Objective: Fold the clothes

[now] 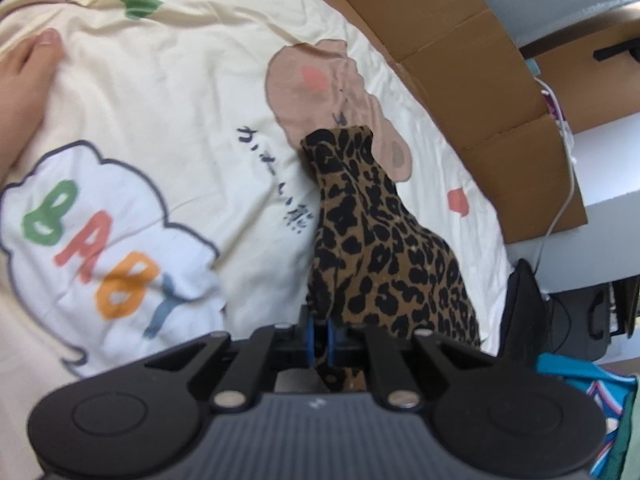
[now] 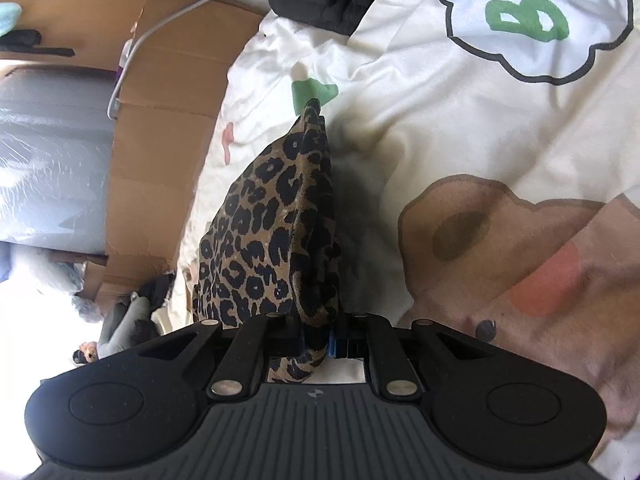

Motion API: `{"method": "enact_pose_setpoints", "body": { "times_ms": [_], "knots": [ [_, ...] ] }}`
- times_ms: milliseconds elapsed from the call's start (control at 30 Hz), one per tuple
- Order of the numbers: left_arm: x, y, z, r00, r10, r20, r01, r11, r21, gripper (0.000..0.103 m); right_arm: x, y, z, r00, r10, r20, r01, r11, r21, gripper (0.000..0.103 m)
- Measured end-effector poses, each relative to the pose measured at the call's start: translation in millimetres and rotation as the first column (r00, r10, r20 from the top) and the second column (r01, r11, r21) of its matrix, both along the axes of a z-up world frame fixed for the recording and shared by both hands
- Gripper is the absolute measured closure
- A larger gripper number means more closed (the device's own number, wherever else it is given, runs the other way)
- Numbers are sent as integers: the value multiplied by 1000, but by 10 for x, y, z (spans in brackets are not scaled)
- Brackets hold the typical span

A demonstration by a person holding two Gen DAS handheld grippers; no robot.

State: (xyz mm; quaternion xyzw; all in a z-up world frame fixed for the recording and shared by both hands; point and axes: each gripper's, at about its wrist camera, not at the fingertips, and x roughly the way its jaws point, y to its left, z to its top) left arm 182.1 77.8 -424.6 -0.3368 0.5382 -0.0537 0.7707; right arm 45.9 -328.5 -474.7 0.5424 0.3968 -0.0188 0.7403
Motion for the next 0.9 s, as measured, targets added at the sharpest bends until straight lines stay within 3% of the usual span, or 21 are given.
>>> {"method": "enact_pose_setpoints", "body": {
  "times_ms": [300,900],
  "knots": [
    [-194,-2,181,999,-9,-51,15,992,124,97,0,173,230,991,126,-50,-131,984,-118,95],
    [-579,-31,175,991,-39,-125,57,989,140,97,-21,88,447,982,170,-86,-183,966,-182,95]
  ]
}}
